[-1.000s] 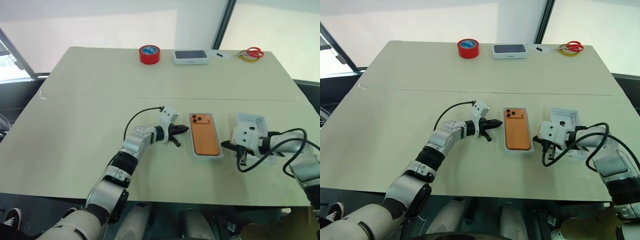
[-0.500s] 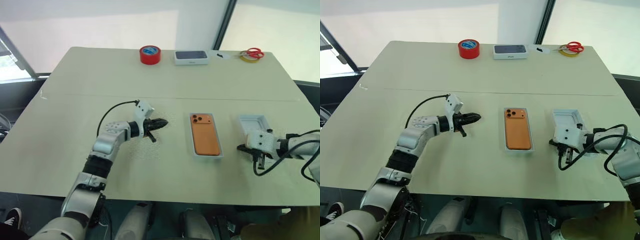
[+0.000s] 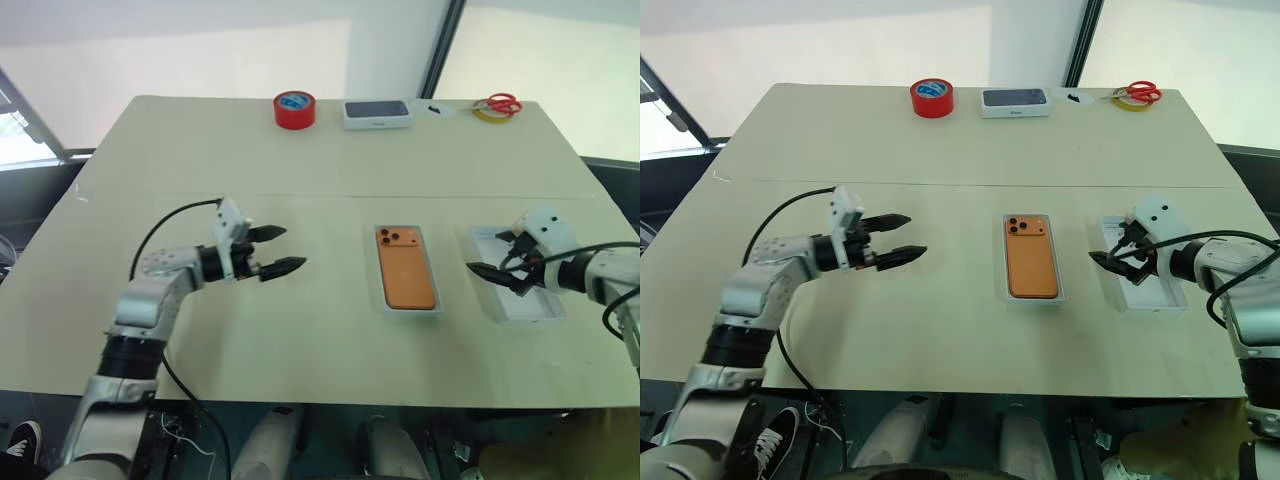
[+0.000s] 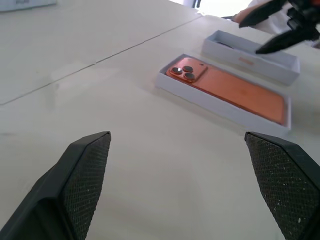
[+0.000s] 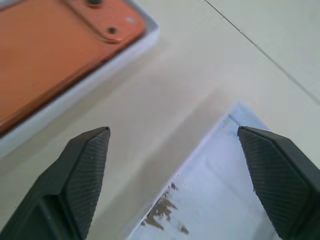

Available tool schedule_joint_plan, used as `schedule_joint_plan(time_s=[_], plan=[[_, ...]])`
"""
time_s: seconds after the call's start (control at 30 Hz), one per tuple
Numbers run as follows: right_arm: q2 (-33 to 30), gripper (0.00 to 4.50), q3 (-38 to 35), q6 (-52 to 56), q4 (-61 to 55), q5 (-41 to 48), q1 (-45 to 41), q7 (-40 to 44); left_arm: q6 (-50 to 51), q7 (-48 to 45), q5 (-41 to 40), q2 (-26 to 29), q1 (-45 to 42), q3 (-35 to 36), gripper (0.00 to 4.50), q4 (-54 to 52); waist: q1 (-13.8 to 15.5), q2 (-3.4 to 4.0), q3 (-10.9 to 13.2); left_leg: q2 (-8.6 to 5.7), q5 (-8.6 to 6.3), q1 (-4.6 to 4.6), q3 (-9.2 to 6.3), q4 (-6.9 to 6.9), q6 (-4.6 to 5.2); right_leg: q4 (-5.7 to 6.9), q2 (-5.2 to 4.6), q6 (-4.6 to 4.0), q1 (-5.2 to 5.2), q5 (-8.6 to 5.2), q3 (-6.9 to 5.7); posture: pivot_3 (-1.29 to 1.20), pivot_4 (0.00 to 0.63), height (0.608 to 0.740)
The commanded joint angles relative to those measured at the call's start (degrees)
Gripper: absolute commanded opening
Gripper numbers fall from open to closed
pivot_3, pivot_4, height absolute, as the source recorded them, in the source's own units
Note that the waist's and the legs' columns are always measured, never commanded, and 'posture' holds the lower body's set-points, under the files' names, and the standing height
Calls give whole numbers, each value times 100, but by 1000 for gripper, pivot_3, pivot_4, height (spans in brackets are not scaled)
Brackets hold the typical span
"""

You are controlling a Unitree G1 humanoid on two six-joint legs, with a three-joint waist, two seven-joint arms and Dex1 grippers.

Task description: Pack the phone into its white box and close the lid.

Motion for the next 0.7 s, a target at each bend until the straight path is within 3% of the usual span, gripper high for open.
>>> schedule_joint_plan(time_s=[0.03,0.2,0.4,0.53,0.7], plan=[[-1,4400,-408,1699,-655,438,-98,-332,-795,-449,-36,230,112,173,4500,-177,24,1,1,0,0,0,0,0,0,0,0,0,0,0,0,0,150,740],[-136,4400,-222,3722,-1003,933,-624,-511,-1255,-1019,-163,504,265,161,4500,-124,41,7,4,0,-2,-1,6,-5,2,-1,-2,-4,-3,-2,6,0,150,740],[-338,4400,552,4221,-490,871,-1291,-783,-1611,-1142,-103,438,383,7,4500,-313,21,10,4,1,-3,-6,12,-13,3,-19,-5,-5,-6,-2,7,0,150,740],[-209,4400,851,4614,-30,1315,-1766,-832,-1575,-951,-135,396,610,6,4500,-650,-79,12,3,0,-3,-56,17,-10,7,-19,-5,17,-54,11,11,0,150,740],[-102,4400,1256,4614,557,1249,-2231,-1081,-1498,-737,-171,406,894,62,4500,-967,-135,13,2,1,-2,-54,17,-8,7,-10,-4,20,-56,13,12,0,150,740]])
